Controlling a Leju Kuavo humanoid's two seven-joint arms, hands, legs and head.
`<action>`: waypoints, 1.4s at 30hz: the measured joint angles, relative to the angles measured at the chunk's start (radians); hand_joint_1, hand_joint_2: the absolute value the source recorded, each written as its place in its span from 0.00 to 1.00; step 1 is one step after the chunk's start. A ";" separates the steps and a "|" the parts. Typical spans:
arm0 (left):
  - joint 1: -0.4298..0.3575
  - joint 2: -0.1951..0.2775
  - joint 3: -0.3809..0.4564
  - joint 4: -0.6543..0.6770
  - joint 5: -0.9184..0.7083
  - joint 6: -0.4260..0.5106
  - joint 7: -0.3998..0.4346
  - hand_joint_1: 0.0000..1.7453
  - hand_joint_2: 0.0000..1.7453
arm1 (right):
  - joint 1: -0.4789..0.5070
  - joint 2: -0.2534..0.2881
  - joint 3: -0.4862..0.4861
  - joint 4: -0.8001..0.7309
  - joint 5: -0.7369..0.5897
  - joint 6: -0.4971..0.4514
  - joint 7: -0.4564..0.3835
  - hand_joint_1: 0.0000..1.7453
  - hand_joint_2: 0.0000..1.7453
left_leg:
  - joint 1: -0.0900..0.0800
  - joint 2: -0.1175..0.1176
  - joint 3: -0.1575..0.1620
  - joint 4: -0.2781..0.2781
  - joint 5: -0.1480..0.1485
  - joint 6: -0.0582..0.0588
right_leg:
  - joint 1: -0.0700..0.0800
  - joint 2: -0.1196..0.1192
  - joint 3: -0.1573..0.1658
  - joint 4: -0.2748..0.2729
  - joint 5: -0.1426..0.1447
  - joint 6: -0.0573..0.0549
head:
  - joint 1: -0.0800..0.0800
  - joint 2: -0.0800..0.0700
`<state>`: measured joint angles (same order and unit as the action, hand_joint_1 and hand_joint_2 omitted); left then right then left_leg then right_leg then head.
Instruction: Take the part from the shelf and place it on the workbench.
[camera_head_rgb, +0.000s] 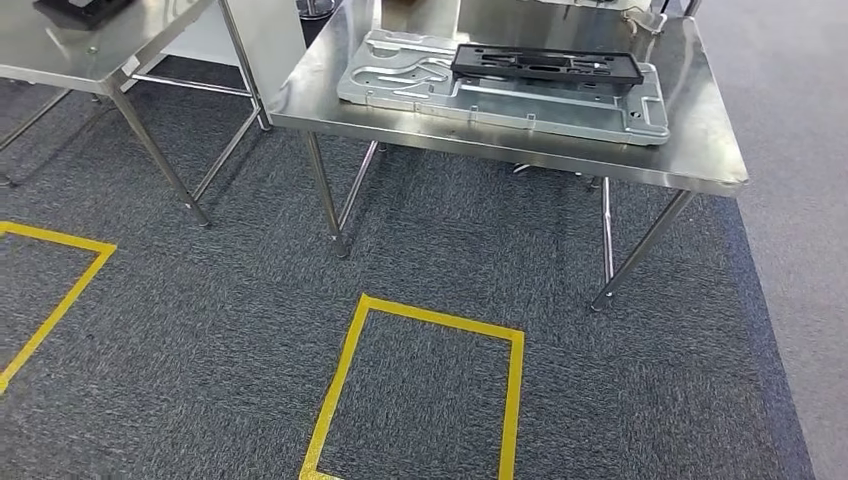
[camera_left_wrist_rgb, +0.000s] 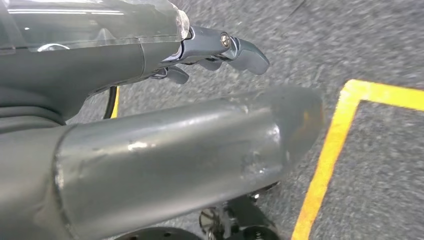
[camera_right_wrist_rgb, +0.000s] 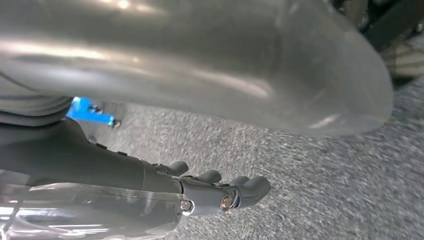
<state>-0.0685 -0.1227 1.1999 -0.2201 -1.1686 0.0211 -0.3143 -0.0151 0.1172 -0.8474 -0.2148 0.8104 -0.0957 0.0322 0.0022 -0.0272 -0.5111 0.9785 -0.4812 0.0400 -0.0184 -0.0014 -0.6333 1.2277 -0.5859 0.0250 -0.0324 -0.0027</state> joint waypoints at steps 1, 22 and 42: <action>0.001 -0.002 0.001 0.000 0.002 0.000 0.000 0.00 0.00 | 0.000 0.000 0.000 0.000 0.005 0.004 0.000 0.00 0.00 | 0.001 -0.010 -0.008 0.008 0.002 -0.003 | -0.004 0.013 0.042 -0.065 0.030 0.001 | 0.000 0.000; 0.011 -0.010 0.019 0.000 -0.007 0.019 0.005 0.00 0.00 | -0.003 -0.021 0.011 0.013 0.070 0.079 0.022 0.00 0.00 | 0.001 0.075 -0.011 0.028 -0.017 -0.031 | 0.005 -0.117 0.113 -0.218 0.077 -0.014 | 0.000 0.000; 0.024 -0.013 0.027 -0.002 -0.013 0.041 0.012 0.00 0.00 | 0.015 -0.009 0.013 0.017 0.112 0.124 0.056 0.00 0.00 | 0.005 0.004 -0.136 0.218 -0.090 -0.056 | -0.004 -0.006 0.109 -0.224 0.078 -0.045 | 0.000 0.000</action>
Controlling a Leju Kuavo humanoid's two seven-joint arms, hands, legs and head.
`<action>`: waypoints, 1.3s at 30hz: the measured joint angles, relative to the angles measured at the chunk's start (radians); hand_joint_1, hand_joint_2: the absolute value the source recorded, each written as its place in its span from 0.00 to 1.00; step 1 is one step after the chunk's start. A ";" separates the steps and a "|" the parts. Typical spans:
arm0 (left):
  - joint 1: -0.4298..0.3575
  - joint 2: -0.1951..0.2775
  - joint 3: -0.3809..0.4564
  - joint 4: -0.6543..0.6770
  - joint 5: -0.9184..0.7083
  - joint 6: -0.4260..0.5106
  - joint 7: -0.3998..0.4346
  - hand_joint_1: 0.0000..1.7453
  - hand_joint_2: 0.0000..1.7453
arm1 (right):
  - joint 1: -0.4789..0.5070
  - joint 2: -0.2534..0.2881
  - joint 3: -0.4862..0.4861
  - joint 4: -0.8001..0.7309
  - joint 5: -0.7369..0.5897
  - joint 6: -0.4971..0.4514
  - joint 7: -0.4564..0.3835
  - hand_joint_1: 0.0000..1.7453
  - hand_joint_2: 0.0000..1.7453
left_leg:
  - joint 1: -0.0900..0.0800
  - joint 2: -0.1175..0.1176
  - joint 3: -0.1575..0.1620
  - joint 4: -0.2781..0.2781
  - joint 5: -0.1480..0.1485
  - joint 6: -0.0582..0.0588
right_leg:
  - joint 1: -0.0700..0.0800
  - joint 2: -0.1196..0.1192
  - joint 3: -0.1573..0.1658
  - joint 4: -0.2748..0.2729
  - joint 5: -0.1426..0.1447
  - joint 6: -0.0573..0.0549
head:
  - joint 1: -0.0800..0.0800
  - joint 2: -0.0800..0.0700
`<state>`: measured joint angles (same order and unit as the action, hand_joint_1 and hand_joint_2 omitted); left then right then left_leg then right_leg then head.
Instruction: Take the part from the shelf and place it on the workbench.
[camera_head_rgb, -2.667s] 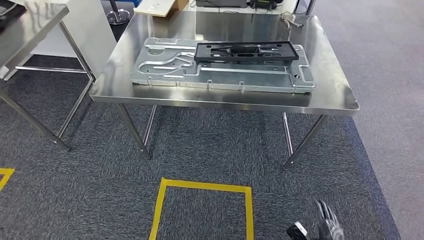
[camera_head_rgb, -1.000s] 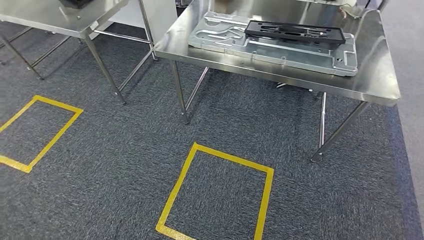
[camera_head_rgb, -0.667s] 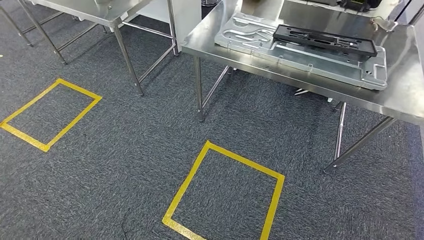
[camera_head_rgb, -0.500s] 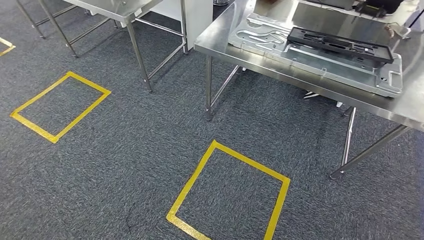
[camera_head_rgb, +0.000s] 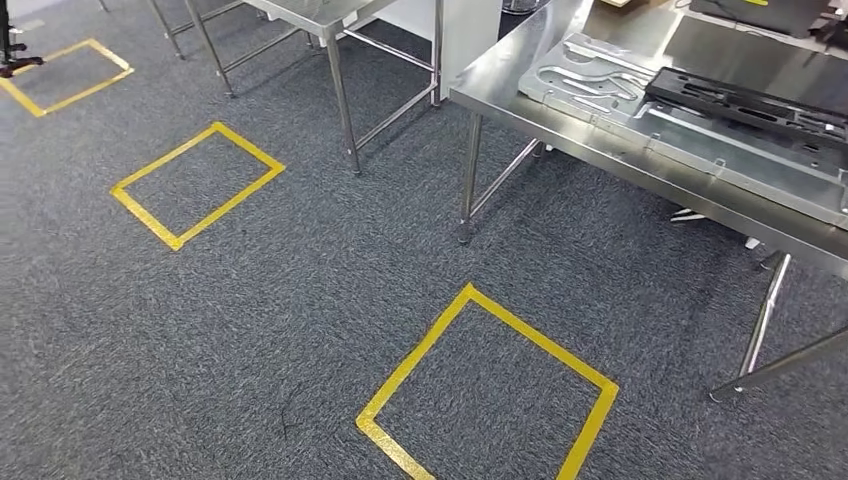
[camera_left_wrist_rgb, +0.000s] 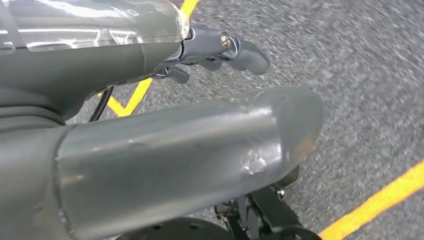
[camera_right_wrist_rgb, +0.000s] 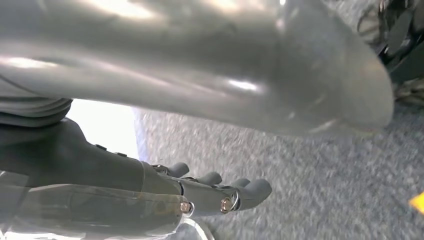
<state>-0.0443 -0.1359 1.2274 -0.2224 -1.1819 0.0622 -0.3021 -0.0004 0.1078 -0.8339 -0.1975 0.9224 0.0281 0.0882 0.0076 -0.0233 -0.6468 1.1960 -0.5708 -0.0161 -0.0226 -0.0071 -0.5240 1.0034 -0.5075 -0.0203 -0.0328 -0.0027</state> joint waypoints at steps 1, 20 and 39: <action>0.001 0.000 0.001 0.000 0.000 0.000 0.001 0.00 0.00 | 0.002 -0.004 0.000 0.001 0.003 0.002 0.001 0.00 0.00 | 0.003 0.007 -0.025 0.055 -0.022 -0.004 | 0.001 -0.015 -0.001 0.000 -0.001 -0.001 | 0.000 0.000; 0.006 0.001 0.045 -0.006 0.003 0.004 -0.002 0.00 0.00 | -0.011 0.006 -0.005 0.003 0.045 -0.015 0.001 0.00 0.00 | -0.004 -0.039 0.094 -0.188 0.105 0.050 | 0.000 0.016 -0.075 0.187 -0.072 0.037 | 0.000 0.000; -0.014 0.010 0.051 -0.006 0.003 0.002 -0.025 0.00 0.00 | -0.029 -0.016 -0.027 0.009 0.036 -0.028 -0.003 0.00 0.00 | -0.003 0.084 0.089 -0.177 0.100 0.006 | 0.007 -0.101 0.026 -0.002 -0.023 0.021 | 0.000 0.000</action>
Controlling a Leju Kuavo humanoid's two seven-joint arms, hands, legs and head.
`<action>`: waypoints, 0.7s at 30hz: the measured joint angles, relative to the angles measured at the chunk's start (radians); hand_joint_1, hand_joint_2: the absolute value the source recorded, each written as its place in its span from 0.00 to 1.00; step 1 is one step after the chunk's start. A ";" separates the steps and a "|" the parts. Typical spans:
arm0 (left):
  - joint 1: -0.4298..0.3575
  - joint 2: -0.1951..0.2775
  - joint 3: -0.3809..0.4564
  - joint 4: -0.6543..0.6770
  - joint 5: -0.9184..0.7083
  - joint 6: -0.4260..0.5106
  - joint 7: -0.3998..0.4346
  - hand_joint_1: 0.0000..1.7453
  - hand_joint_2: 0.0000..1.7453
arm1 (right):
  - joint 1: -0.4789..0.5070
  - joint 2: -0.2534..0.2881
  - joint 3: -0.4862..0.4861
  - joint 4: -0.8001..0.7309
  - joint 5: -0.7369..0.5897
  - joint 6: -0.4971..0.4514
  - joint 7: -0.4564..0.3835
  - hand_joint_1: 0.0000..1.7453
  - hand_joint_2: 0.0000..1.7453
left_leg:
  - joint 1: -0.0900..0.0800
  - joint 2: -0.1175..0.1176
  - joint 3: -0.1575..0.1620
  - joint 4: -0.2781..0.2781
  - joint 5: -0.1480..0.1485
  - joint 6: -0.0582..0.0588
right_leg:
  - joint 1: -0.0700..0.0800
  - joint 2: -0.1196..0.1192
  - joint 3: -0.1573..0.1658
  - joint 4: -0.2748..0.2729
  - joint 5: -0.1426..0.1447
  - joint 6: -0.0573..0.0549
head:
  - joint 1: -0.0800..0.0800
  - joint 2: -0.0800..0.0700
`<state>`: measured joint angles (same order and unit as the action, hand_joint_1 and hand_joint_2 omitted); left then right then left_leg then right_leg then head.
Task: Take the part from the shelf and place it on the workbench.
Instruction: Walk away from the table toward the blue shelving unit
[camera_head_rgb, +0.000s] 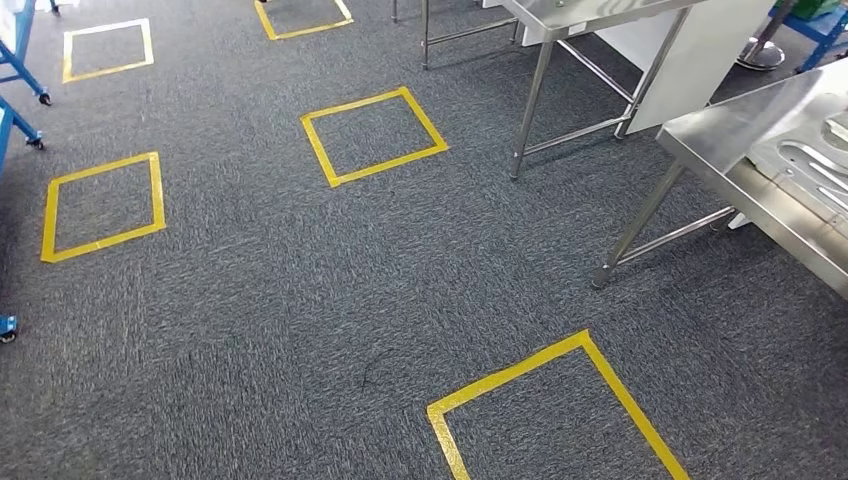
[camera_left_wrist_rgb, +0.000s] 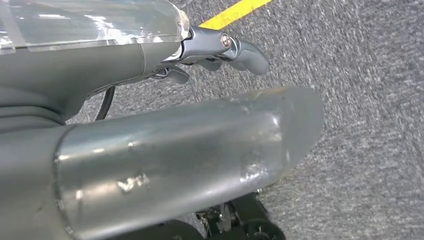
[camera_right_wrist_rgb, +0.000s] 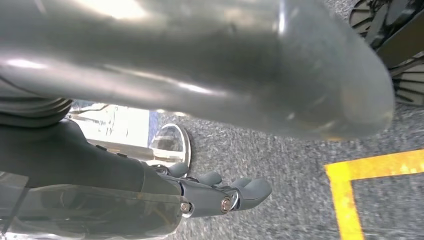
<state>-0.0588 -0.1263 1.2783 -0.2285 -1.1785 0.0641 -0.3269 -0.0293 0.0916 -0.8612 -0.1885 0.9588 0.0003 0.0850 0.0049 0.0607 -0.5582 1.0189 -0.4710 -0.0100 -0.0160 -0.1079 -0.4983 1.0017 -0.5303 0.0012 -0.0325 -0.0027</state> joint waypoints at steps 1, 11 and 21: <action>0.001 0.000 0.000 0.000 -0.002 0.003 0.000 0.00 0.00 | -0.003 0.000 -0.003 0.000 -0.002 -0.003 0.000 0.00 0.00 | -0.003 -0.009 -0.003 -0.001 0.001 0.007 | 0.002 -0.008 0.002 -0.001 -0.001 0.005 | 0.000 0.000; -0.006 0.004 0.000 0.000 -0.007 0.016 0.006 0.00 0.00 | -0.009 0.021 -0.025 0.003 -0.002 -0.015 -0.001 0.00 0.00 | -0.007 -0.121 -0.001 -0.013 0.015 0.041 | -0.005 0.112 -0.119 0.220 -0.070 0.009 | 0.000 0.000; -0.013 0.008 0.004 0.001 0.000 0.019 0.009 0.00 0.00 | -0.010 0.021 -0.026 0.006 0.011 -0.016 -0.005 0.00 0.00 | -0.002 -0.105 -0.063 0.096 -0.045 -0.003 | -0.002 0.111 -0.017 -0.018 0.033 -0.032 | 0.000 0.000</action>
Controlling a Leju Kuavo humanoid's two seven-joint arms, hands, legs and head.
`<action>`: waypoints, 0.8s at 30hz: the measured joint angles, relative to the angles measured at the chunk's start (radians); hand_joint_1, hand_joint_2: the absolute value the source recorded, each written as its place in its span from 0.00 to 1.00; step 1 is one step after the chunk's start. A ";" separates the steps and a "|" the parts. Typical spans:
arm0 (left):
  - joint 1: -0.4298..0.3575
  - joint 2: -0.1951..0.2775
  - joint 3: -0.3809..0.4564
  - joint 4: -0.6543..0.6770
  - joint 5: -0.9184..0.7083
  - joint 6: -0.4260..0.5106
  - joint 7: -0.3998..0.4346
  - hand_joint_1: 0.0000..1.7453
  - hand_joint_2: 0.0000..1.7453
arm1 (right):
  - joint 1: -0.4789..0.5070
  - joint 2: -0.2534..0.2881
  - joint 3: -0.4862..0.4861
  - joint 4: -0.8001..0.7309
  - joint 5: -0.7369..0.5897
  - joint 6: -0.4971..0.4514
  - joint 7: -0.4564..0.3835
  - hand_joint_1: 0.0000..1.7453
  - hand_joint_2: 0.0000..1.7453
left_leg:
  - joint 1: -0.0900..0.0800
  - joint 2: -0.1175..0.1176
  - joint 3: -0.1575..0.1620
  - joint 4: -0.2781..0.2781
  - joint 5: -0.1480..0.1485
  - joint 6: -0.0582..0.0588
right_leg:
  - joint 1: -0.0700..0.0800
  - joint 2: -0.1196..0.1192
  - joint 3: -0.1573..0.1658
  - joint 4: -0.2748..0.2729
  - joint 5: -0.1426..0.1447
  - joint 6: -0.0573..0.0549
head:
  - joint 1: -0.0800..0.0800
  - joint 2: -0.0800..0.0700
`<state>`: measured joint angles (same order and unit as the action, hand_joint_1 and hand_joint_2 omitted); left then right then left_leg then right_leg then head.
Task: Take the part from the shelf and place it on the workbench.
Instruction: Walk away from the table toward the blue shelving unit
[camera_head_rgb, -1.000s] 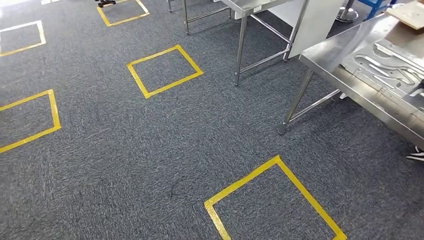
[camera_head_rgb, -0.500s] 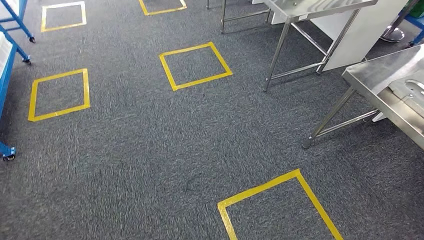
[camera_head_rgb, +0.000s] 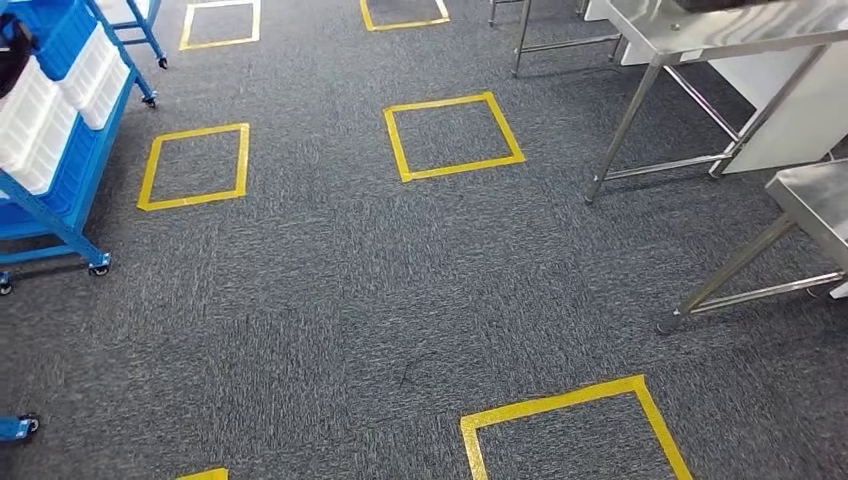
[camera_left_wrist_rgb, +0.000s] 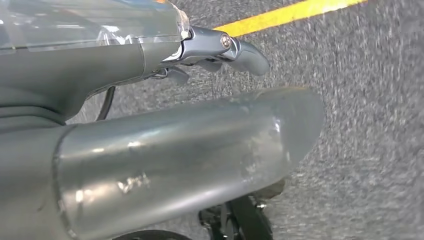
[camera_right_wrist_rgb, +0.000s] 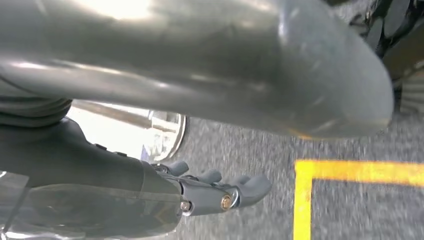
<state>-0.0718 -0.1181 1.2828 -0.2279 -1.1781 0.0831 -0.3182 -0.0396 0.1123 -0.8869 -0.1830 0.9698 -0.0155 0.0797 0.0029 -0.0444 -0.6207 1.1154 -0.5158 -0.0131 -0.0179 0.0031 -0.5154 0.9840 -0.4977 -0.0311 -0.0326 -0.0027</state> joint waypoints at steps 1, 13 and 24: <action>-0.003 0.000 0.002 0.000 0.002 0.000 0.000 0.00 0.00 | 0.002 -0.002 0.000 0.001 0.002 0.002 -0.002 0.00 0.00 | 0.003 0.017 -0.032 0.064 -0.032 -0.005 | 0.001 -0.014 0.002 -0.001 -0.001 -0.003 | 0.000 0.000; -0.006 0.002 0.015 0.001 0.010 0.007 0.018 0.00 0.00 | -0.016 -0.021 0.001 0.004 0.025 0.013 -0.027 0.00 0.00 | 0.018 0.069 0.038 -0.084 0.055 0.014 | -0.005 -0.101 0.024 0.032 -0.055 0.056 | 0.000 0.000; -0.016 -0.010 0.019 0.003 0.015 0.019 0.010 0.00 0.00 | -0.007 -0.002 0.001 0.004 0.033 0.013 -0.027 0.00 0.00 | -0.009 -0.065 0.048 -0.091 0.057 0.044 | 0.056 0.073 -0.049 0.057 0.011 -0.039 | 0.001 0.000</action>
<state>-0.0873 -0.1283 1.3016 -0.2251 -1.1632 0.1025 -0.3081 -0.0470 0.1102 -0.8862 -0.1785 1.0024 -0.0023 0.0532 -0.0060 -0.1093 -0.5724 1.0248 -0.4585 0.0307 0.0378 0.0760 -0.5646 1.0411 -0.4864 -0.0705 -0.0321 -0.0027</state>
